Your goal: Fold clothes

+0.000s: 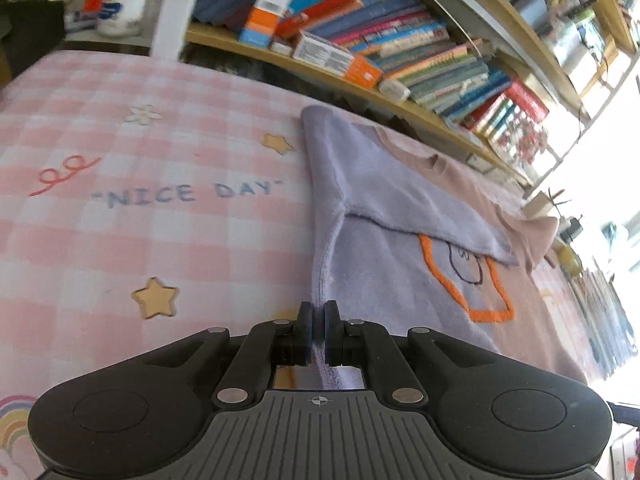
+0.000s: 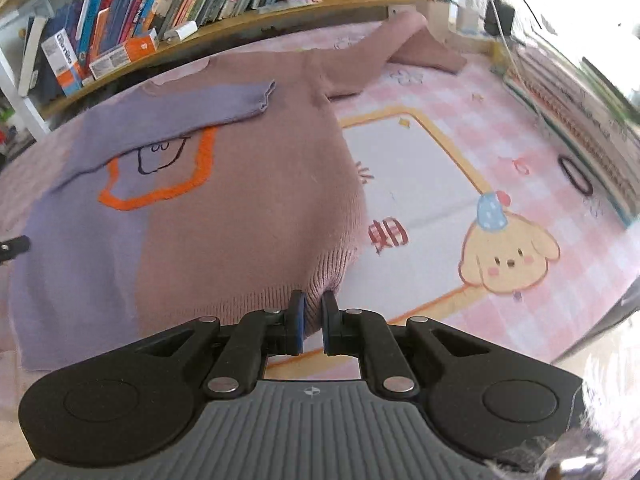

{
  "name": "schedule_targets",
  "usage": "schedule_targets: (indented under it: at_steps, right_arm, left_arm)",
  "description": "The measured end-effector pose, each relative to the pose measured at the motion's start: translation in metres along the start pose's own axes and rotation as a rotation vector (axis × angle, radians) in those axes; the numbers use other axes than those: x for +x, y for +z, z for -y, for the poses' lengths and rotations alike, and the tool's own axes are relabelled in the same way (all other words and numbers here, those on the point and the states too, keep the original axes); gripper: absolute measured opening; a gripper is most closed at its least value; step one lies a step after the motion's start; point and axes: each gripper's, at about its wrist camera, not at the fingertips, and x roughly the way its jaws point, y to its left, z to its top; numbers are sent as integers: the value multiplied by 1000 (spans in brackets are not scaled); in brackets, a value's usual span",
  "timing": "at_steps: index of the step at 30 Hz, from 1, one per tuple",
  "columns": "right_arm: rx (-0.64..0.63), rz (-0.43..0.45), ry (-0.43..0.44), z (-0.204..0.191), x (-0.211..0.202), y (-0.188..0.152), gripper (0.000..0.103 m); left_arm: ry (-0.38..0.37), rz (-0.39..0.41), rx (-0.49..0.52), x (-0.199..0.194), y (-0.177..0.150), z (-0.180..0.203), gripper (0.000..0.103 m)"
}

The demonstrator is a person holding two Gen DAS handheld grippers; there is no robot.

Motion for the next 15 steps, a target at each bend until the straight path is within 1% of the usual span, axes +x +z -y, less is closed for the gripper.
schedule_targets:
  at_steps: [2,4,8,11,13,15]
  right_arm:
    - [-49,40,-3,-10,8,9,8]
    - [-101,73,3,-24,13,21,8]
    - [-201,137,13,-52,20,45,8]
    - [-163,122,-14,-37,15,42,8]
    - [-114,83,-22,-24,11,31,7]
    - [-78,23,-30,-4,4,16,3]
  left_arm:
    - [29,10,-20,-5,-2,-6,4]
    - [63,0,-34,-6,-4,-12,4]
    - [83,1,21,0,0,-3,4]
    - [59,6,52,11,5,8,4]
    - [36,-1,93,15,5,16,4]
    - [14,-11,127,16,3,20,4]
